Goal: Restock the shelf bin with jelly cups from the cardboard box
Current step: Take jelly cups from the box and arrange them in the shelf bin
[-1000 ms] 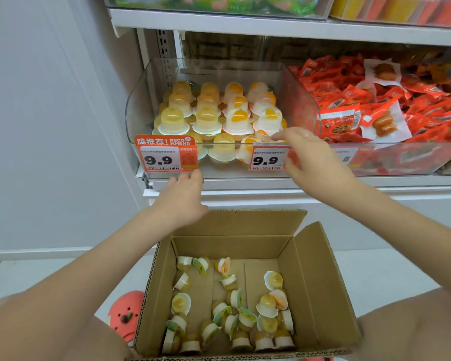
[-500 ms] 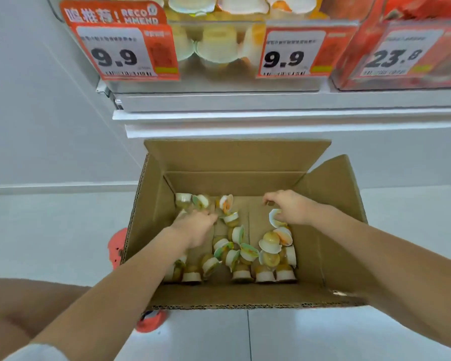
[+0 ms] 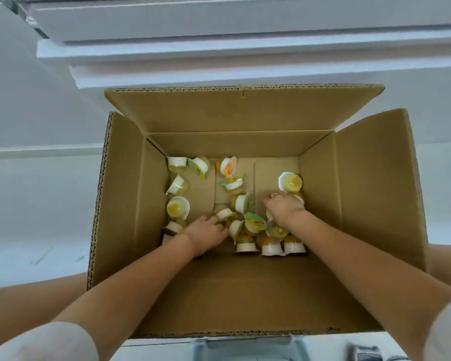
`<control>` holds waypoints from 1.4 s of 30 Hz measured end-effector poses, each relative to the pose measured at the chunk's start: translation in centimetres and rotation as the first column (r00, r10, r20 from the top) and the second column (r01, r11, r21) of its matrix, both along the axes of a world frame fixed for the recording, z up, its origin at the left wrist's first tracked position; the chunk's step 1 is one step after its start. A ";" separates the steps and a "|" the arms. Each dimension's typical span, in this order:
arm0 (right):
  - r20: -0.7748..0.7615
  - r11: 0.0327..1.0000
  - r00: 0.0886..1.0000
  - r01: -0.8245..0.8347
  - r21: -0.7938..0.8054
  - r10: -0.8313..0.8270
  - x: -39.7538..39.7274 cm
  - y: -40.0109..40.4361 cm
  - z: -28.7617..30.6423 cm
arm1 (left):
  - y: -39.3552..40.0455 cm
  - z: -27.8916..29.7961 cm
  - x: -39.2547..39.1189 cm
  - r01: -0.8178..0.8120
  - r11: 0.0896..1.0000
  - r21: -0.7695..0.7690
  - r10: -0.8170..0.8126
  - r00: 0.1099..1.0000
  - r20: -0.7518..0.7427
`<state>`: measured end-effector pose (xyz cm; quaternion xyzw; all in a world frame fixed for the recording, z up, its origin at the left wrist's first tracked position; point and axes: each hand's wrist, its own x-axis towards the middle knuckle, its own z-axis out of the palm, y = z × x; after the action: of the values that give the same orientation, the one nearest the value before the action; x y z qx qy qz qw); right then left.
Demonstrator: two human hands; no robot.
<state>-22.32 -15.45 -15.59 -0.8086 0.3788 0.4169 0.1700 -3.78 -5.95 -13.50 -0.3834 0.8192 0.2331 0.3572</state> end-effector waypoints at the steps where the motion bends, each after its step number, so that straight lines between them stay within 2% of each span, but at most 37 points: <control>1: -0.001 0.999 1.000 -0.026 0.019 0.026 -0.2 -0.1 -0.1 | -0.1 -0.1 0.1 -0.002 1.000 0.001 0.002 1.000 -0.004; 4: 0.004 0.993 0.997 -0.083 0.083 0.083 -0.9 -0.4 0.6 | -0.4 0.7 0.2 -0.083 0.996 0.018 0.084 0.996 -0.031; 6: 0.042 0.993 0.997 -0.071 0.095 0.068 -1.4 -0.4 1.6 | -0.6 2.0 0.7 -0.233 0.971 0.047 0.236 0.969 -0.077; 8: 0.128 0.994 0.991 0.025 0.108 -0.039 -1.6 -0.5 3.1 | -1.0 3.3 1.5 -0.428 0.899 0.097 0.439 0.884 -0.161; 9: 0.199 0.983 0.968 0.127 0.132 -0.152 -1.7 -0.8 4.0 | -1.4 4.3 1.9 -0.510 0.851 0.126 0.525 0.824 -0.214; 10: 0.289 0.956 0.915 0.242 0.169 -0.282 -1.6 -1.1 5.3 | -1.8 5.7 2.2 -0.576 0.804 0.146 0.592 0.759 -0.271; 12: 0.461 0.857 0.722 0.437 0.272 -0.515 -1.2 -2.2 8.9 | -2.7 9.1 2.7 -0.670 0.719 0.185 0.680 0.621 -0.390; 15: 0.590 0.715 0.412 0.492 0.497 -0.694 -0.1 -3.7 16.6 | -4.0 15.9 3.0 -0.738 0.645 0.199 0.687 0.445 -0.575; 17: 0.661 0.698 0.262 0.433 0.570 -0.703 0.8 -4.2 22.7 | -4.7 21.1 3.2 -0.767 0.613 0.192 0.647 0.346 -0.680; 20: 0.765 0.742 0.095 0.344 0.575 -0.637 2.2 -4.0 31.0 | -4.8 29.0 3.4 -0.809 0.546 0.217 0.573 0.172 -0.801; 23: 0.774 0.747 -0.074 0.220 0.627 -0.628 2.7 -3.1 36.2 | -3.7 34.1 2.9 -0.820 0.469 0.329 0.466 -0.087 -0.881; 26: 0.789 0.772 -0.187 0.166 0.613 -0.586 3.0 -1.7 37.8 | -3.3 35.3 1.6 -0.714 0.407 0.569 0.417 -0.409 -0.811; 28: 0.809 0.802 -0.248 0.155 0.577 -0.533 3.2 -1.1 37.9 | -3.6 35.3 0.6 -0.666 0.359 0.653 0.406 -0.519 -0.752; 32: 0.870 0.864 -0.197 0.149 0.482 -0.451 3.3 -0.7 37.5 | -3.8 35.4 -0.2 -0.477 0.301 0.826 0.461 -0.685 -0.564; 34: 0.881 0.872 -0.168 0.147 0.467 -0.443 3.6 -0.7 37.1 | -3.8 35.3 0.2 -0.350 0.292 0.890 0.504 -0.735 -0.454; 36: 0.880 0.872 -0.151 0.138 0.470 -0.451 3.7 -0.8 37.0 | -4.0 35.4 0.8 -0.277 0.311 0.909 0.546 -0.731 -0.409; 39: 0.893 0.887 -0.079 0.106 0.450 -0.444 3.3 -1.2 37.5 | -4.4 35.6 1.6 -0.275 0.347 0.897 0.586 -0.683 -0.436; 42: 0.966 0.950 0.023 0.190 0.248 -0.256 3.1 -1.4 38.0 | -4.2 35.9 1.7 -0.309 0.297 0.904 0.621 -0.656 -0.428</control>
<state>-19.17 -16.83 22.41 -0.7987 0.2709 -0.2702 0.4645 -2.04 -10.11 22.39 -0.4270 0.3276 0.6608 -0.5231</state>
